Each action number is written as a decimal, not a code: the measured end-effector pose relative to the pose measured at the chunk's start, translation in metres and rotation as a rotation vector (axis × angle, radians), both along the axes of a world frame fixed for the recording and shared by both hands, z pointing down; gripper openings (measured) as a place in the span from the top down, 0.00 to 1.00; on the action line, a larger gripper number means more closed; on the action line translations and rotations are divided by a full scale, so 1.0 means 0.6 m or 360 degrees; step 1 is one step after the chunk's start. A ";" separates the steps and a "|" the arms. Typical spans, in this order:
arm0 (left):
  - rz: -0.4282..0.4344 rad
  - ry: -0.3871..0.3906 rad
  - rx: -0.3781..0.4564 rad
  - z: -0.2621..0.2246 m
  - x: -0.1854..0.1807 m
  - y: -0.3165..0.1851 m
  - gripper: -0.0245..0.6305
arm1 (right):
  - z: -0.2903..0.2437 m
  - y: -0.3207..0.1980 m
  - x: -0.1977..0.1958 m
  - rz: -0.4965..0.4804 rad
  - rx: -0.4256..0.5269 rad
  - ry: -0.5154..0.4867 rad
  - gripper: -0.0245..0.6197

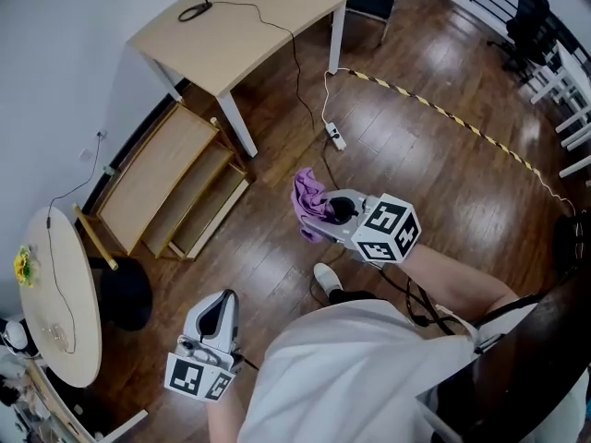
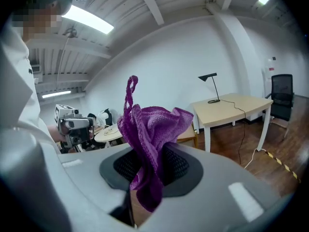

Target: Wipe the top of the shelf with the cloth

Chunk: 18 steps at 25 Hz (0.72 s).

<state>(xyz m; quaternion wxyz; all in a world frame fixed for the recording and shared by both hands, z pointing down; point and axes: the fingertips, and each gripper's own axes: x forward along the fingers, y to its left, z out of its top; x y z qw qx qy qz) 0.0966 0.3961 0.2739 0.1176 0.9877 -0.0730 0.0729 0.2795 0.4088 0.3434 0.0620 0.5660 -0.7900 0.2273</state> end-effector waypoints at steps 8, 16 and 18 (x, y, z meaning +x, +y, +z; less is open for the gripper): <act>-0.0051 0.0009 -0.0008 0.014 -0.112 0.034 0.93 | -0.042 0.033 -0.091 -0.0029 0.0066 0.0103 0.80; -0.0056 0.0025 -0.0017 0.024 -0.188 0.071 0.93 | -0.036 0.062 -0.166 -0.0040 0.0042 0.0133 0.80; -0.0062 0.0028 -0.0017 0.024 -0.203 0.074 0.93 | -0.036 0.065 -0.178 -0.0044 0.0036 0.0140 0.80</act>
